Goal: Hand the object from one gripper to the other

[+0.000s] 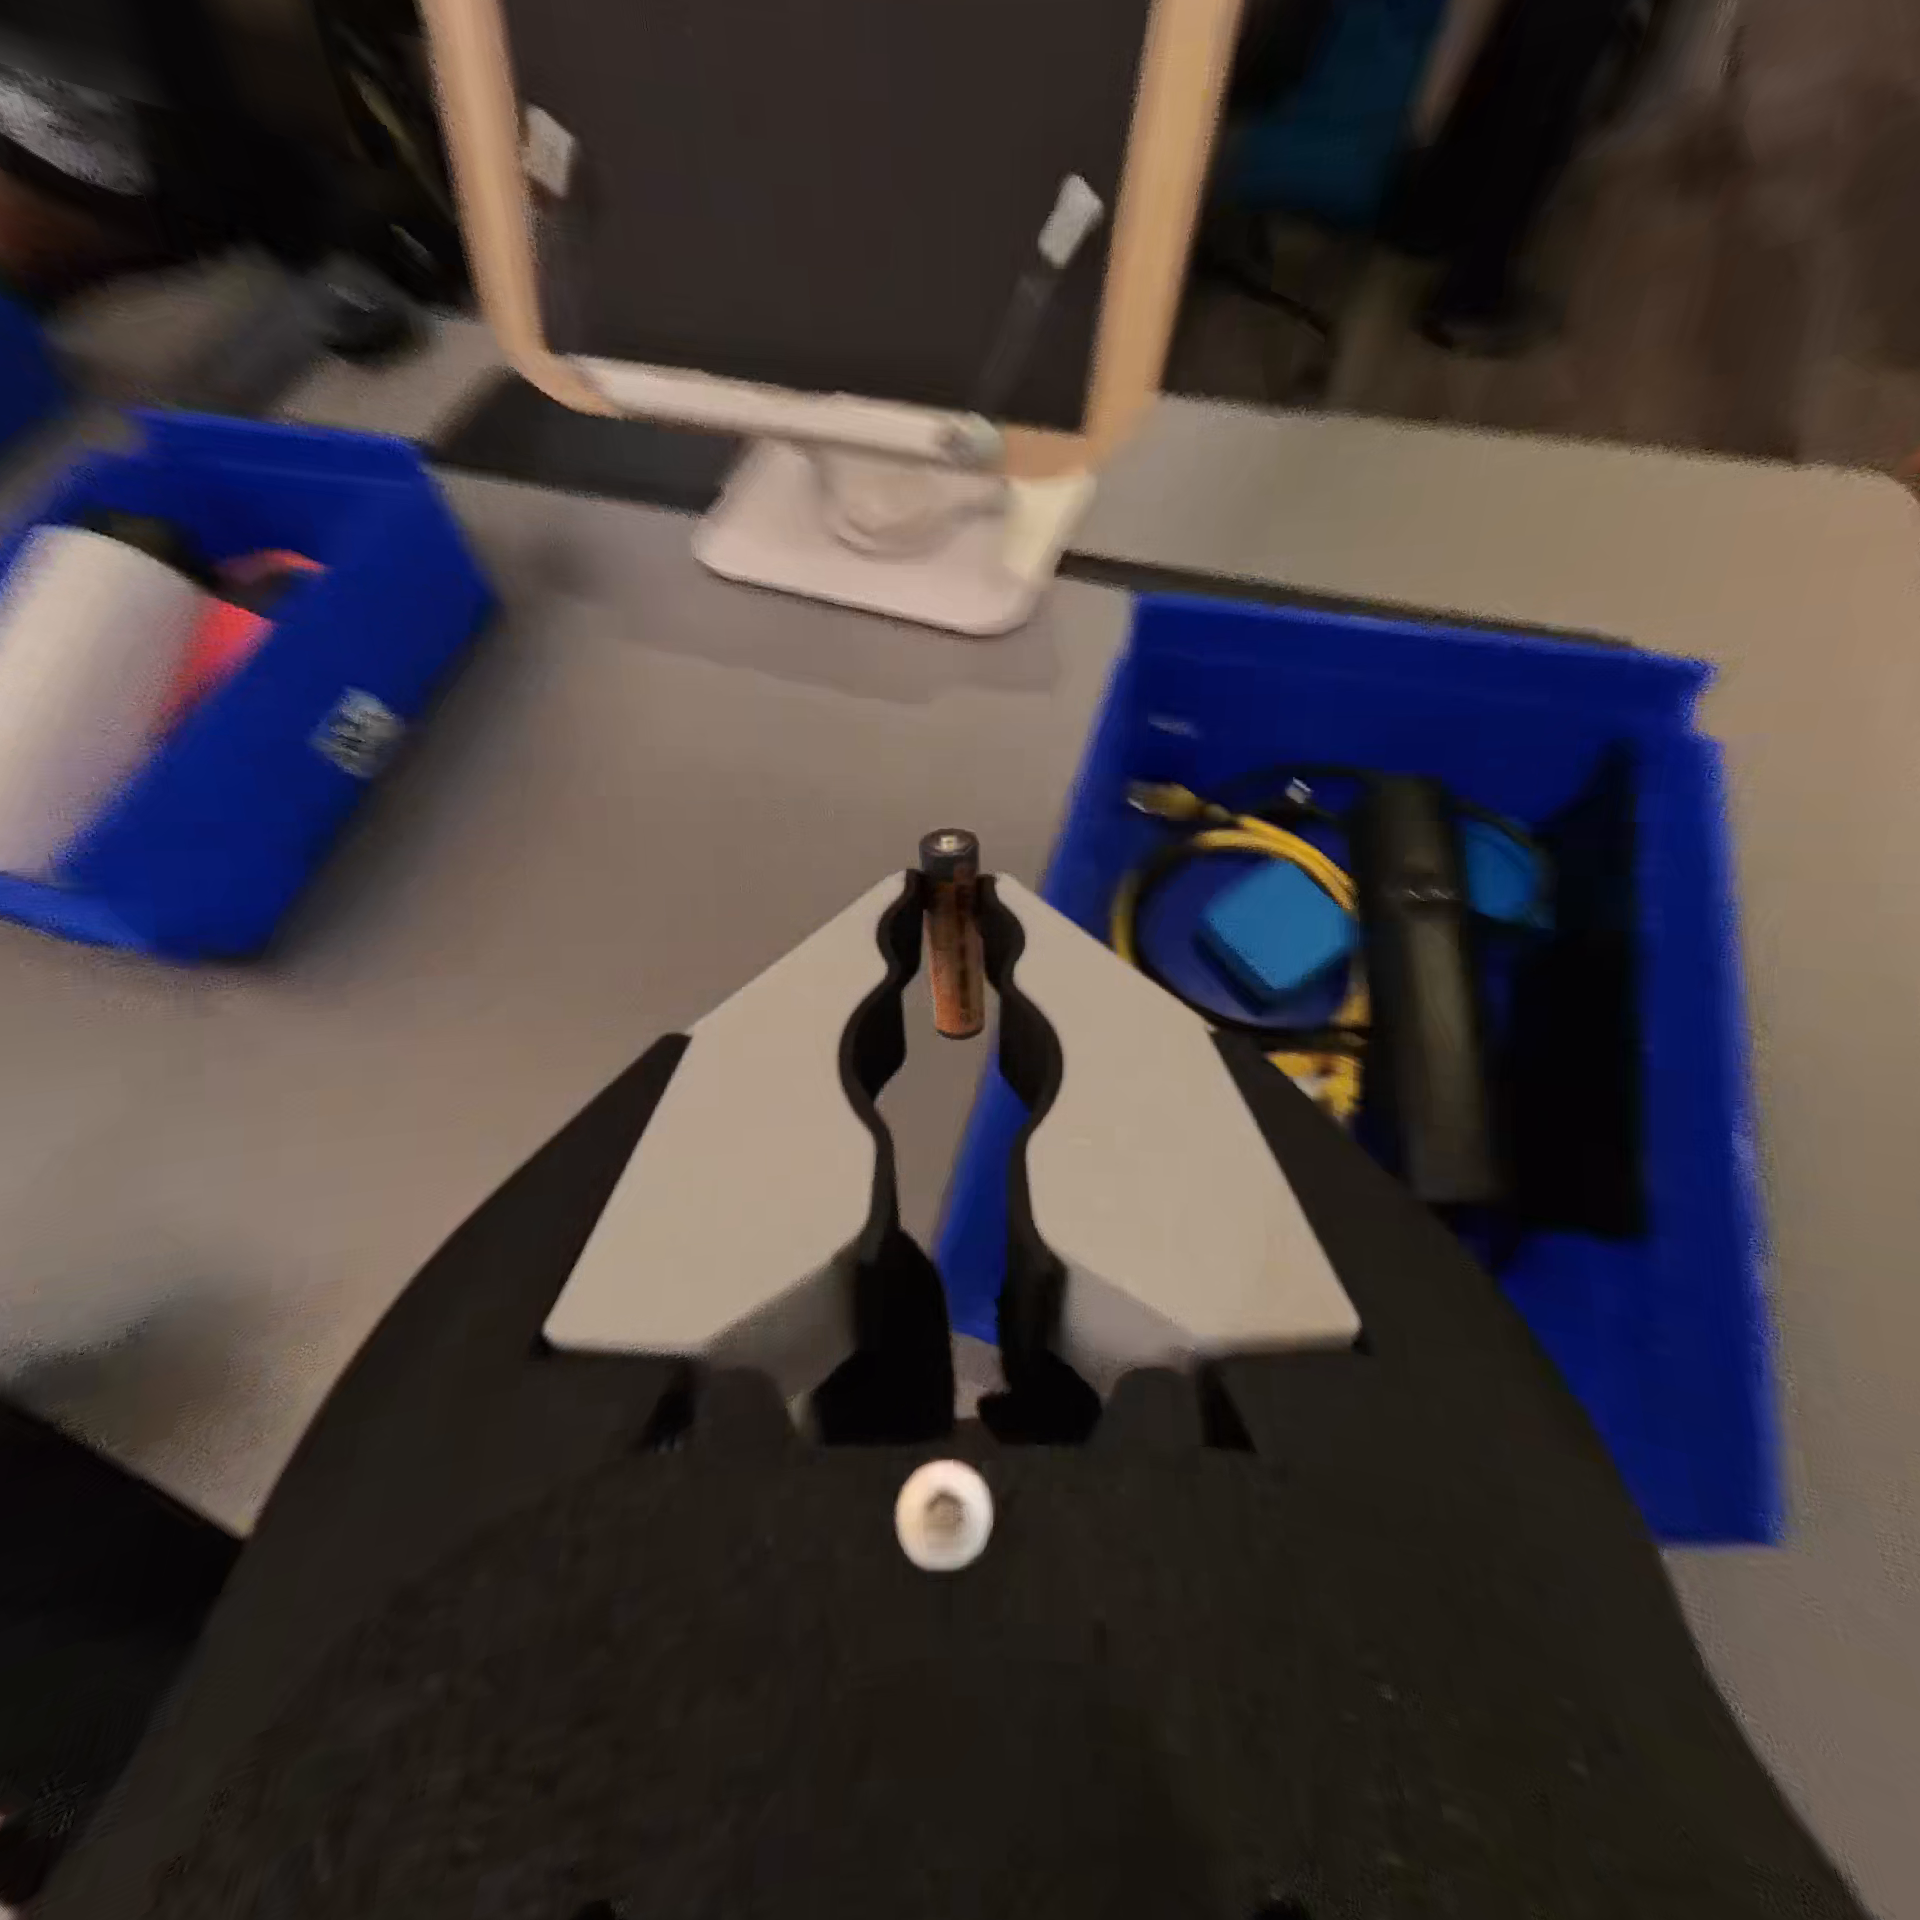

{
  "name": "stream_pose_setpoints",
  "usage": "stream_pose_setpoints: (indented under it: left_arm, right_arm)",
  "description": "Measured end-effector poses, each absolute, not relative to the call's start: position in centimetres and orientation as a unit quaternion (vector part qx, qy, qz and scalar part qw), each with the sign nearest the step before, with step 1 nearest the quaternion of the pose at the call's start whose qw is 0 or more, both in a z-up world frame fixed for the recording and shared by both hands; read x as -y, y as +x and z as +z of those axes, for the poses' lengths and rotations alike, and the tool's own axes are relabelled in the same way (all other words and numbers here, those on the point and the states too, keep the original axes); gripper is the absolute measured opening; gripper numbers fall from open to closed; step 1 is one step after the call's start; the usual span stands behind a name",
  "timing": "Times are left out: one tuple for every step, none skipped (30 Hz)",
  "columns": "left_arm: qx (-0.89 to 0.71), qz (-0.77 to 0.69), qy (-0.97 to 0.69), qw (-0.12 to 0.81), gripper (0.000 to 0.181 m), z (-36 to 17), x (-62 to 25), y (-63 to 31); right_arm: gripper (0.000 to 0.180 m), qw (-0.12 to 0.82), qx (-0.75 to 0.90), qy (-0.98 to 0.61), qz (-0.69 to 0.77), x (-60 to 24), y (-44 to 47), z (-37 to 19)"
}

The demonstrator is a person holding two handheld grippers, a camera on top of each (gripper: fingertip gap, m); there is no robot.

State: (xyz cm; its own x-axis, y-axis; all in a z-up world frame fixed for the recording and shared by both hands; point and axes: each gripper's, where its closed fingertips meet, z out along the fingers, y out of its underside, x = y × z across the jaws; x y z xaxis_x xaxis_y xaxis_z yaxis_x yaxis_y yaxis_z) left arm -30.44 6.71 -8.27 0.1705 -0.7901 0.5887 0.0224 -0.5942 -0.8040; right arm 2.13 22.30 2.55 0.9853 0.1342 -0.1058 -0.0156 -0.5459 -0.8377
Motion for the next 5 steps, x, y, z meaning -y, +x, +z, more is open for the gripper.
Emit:
stream_pose_setpoints:
  left_arm:
    - [-0.287, -0.559, -0.692, 0.355, 0.075, -8.9, -7.0, -30.4]
    - [-0.286, -0.536, -0.706, 0.363, 0.075, -9.5, -7.4, -30.4]
    - [-0.282, -0.517, -0.717, 0.372, 0.076, -9.8, -7.8, -30.4]
    - [-0.277, -0.503, -0.725, 0.380, 0.075, -10.0, -8.1, -30.4]
    - [-0.268, -0.493, -0.732, 0.388, 0.073, -10.1, -8.4, -30.5]
  right_arm:
    - [0.010, 0.444, 0.035, -0.894, 0.059, -23.3, 3.5, 1.3]
    - [0.010, 0.416, 0.043, -0.908, 0.040, -24.4, 4.7, 0.2]
    - [0.010, 0.390, 0.044, -0.920, 0.022, -25.4, 6.0, -1.1]
    - [0.010, 0.359, 0.041, -0.933, 0.005, -26.4, 7.3, -2.6]
    - [0.011, 0.326, 0.036, -0.945, -0.006, -27.2, 8.5, -4.0]
